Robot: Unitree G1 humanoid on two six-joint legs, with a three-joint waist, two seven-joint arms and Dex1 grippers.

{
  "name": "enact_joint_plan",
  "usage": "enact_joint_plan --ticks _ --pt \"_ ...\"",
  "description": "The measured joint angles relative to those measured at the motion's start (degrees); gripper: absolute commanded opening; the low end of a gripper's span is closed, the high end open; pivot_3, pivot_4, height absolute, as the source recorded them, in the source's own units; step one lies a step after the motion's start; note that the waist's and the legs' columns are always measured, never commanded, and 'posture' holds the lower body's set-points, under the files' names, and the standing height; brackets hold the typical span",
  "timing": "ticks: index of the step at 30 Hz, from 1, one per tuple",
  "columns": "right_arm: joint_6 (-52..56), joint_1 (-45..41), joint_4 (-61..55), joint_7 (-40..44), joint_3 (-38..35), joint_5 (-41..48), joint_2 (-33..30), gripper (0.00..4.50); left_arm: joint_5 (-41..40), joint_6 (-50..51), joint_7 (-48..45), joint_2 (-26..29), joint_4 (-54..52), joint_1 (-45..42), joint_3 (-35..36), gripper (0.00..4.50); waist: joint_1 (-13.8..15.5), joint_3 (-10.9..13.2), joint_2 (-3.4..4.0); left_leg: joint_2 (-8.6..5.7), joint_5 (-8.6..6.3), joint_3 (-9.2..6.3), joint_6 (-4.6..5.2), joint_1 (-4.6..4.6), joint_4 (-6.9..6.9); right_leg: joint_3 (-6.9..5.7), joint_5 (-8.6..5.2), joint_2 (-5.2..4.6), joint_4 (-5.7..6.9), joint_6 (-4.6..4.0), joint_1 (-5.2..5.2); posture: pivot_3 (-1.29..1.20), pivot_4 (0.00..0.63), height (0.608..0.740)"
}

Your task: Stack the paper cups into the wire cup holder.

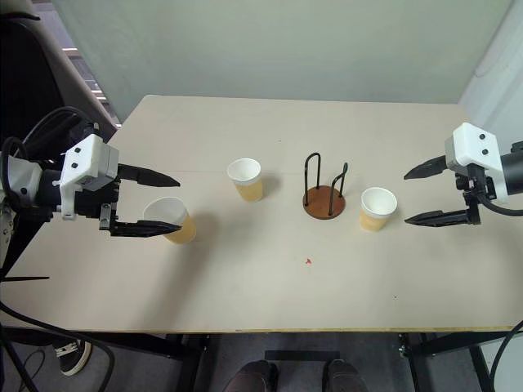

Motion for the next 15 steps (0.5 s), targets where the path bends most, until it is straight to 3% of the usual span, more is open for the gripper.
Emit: enact_joint_plan --ticks 8,12,15 --pt "2.7 -1.3 -0.3 -3.3 -0.3 1.1 3.2 4.48 0.0 0.0 0.0 0.1 0.3 0.0 0.0 4.47 0.0 0.0 0.0 0.0 0.01 0.0 0.0 0.04 0.0 0.0 0.0 0.0 0.02 0.0 0.01 0.0 0.15 0.74" --pt "18.7 -4.8 -4.4 -20.8 -2.5 4.4 16.9 4.48 0.0 -0.1 0.6 -0.3 0.3 -0.2 0.0 4.47 -1.2 0.0 0.0 0.09 0.09 0.04 -0.01 0.24 -0.05 0.0 0.09 0.05 0.05 -0.14 0.09 0.0 0.15 0.74" --pt "32.0 -4.1 -10.6 -30.8 -2.9 8.0 22.9 4.48 -0.1 0.8 3.4 -2.4 -1.1 0.1 0.2 4.47 -1.0 0.0 0.03 0.1 0.16 0.02 -0.03 0.19 -0.09 -0.06 0.09 0.05 0.03 -0.15 0.08 0.0 0.15 0.74"
